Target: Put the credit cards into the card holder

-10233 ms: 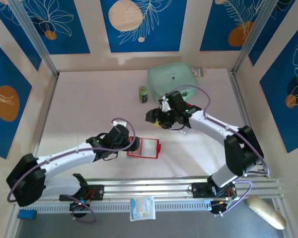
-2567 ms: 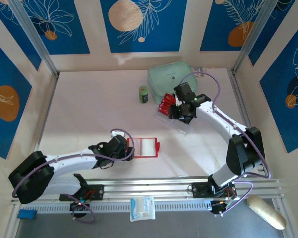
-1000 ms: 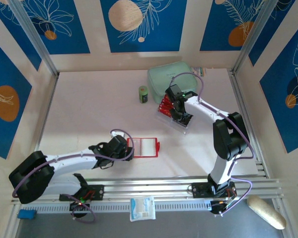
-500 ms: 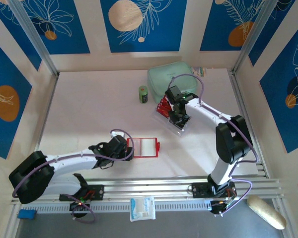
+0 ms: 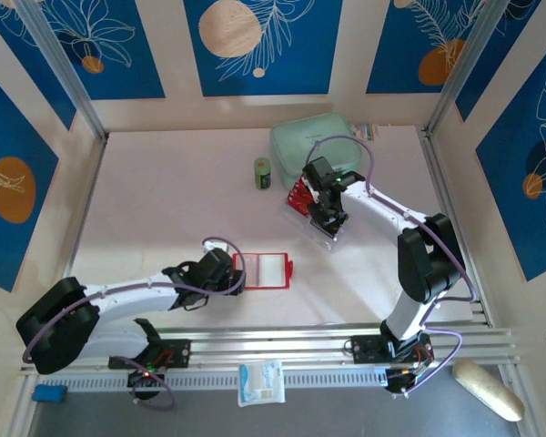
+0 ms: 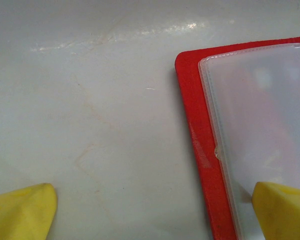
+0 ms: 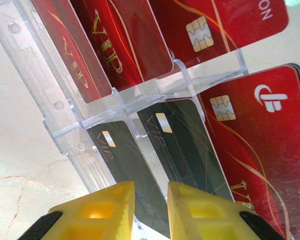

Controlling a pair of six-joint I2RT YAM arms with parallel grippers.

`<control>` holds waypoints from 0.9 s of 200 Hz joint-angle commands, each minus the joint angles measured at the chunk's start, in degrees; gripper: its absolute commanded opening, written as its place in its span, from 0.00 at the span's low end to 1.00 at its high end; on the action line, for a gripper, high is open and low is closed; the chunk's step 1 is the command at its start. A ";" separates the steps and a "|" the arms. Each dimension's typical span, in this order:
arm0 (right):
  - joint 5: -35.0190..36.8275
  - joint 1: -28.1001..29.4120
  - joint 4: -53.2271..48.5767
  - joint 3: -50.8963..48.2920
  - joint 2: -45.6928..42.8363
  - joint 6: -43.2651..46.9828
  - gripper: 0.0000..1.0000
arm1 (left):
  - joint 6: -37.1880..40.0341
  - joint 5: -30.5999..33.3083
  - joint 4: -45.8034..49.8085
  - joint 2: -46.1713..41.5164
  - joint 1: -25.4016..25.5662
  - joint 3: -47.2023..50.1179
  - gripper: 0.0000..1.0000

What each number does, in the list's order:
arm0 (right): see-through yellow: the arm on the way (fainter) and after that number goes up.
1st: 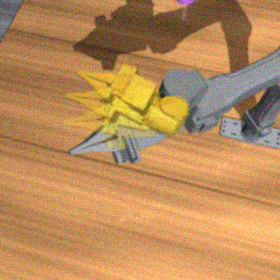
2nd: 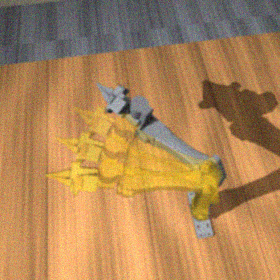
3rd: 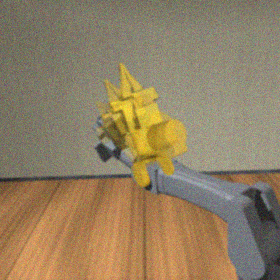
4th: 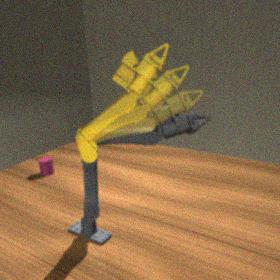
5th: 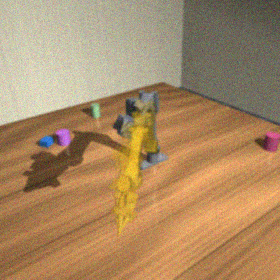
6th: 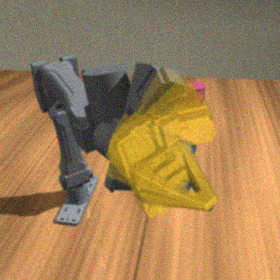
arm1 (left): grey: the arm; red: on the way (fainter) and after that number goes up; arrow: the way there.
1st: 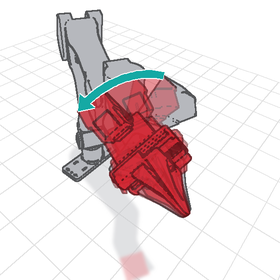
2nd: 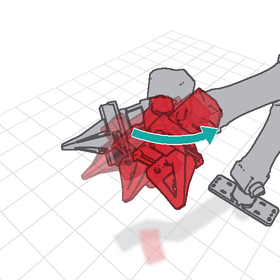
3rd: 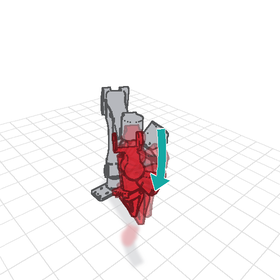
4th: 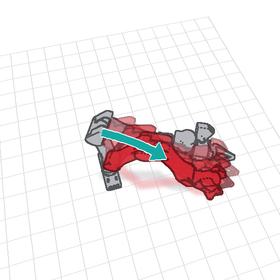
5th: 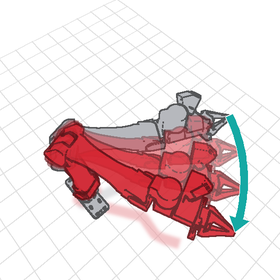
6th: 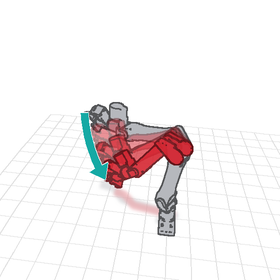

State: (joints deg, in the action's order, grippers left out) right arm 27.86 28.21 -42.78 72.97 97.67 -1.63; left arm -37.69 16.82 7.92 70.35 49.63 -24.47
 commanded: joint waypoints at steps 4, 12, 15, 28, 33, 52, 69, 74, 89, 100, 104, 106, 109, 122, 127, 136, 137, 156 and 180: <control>0.92 -0.19 0.44 -0.57 0.77 1.69 0.27 | -1.16 0.24 -0.25 -0.13 -0.32 0.49 1.00; 1.12 -0.26 0.42 -0.68 1.10 1.84 0.26 | -1.16 0.28 -0.19 -0.12 -0.30 0.55 1.00; 1.07 -0.19 0.42 -0.72 1.16 1.87 0.27 | -1.16 0.26 -0.20 -0.17 -0.32 0.48 1.00; 1.23 0.01 0.51 -1.09 1.61 2.00 0.27 | -1.21 0.23 -0.28 -0.12 -0.32 0.52 1.00; 1.15 0.13 0.59 -1.24 1.72 2.06 0.27 | -1.23 0.28 -0.28 -0.13 -0.32 0.50 1.00; 0.94 0.52 0.85 -2.10 1.82 1.91 0.26 | -1.24 0.25 -0.36 -0.11 -0.32 0.49 1.00; 0.63 0.62 1.06 -2.50 1.61 1.63 0.26 | -1.20 0.25 -0.36 -0.07 -0.33 0.56 1.00; 0.54 0.64 1.04 -2.63 1.51 1.56 0.25 | -1.16 0.29 -0.36 -0.07 -0.32 0.56 1.00; 0.39 0.71 1.04 -2.68 1.21 1.41 0.23 | -1.16 0.29 -0.28 -0.05 -0.32 0.53 1.00; 0.27 0.75 1.08 -2.58 0.80 1.44 0.21 | -1.16 0.31 -0.28 -0.08 -0.31 0.50 1.00; 0.27 0.71 0.96 -2.44 0.65 1.42 0.21 | -1.16 0.27 -0.28 -0.04 -0.31 0.56 1.00; 0.27 0.71 0.91 -2.41 0.67 1.45 0.21 | -1.16 0.31 -0.28 -0.08 -0.27 0.56 1.00; 0.22 0.67 0.83 -2.27 0.49 1.43 0.21 | -1.16 0.30 -0.30 -0.14 -0.38 0.53 1.00; 0.02 0.70 0.49 -1.85 0.08 1.45 0.20 | -1.20 0.23 -0.36 -0.12 -0.32 0.56 1.00; -0.08 0.75 0.30 -1.71 -0.16 1.45 0.19 | -1.31 0.28 -0.36 -0.14 -0.32 0.61 1.00; -0.36 0.75 0.10 -1.38 -0.51 1.61 0.18 | -1.32 0.24 -0.36 -0.12 -0.28 0.57 1.00; -0.44 0.73 0.09 -1.36 -0.53 1.62 0.18 | -1.32 0.28 -0.36 -0.12 -0.25 0.56 1.00; -1.31 0.71 -0.30 -0.91 -1.54 2.20 0.15 | -1.24 0.17 -0.37 -0.22 -0.32 0.60 1.00; -2.62 0.71 -0.97 -0.40 -2.90 3.09 0.10 | -1.24 0.17 -0.19 -0.51 -0.37 0.60 1.00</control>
State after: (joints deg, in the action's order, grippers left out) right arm 27.73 28.51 -42.11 70.91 97.51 0.32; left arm -38.09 16.84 7.90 70.30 49.63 -24.47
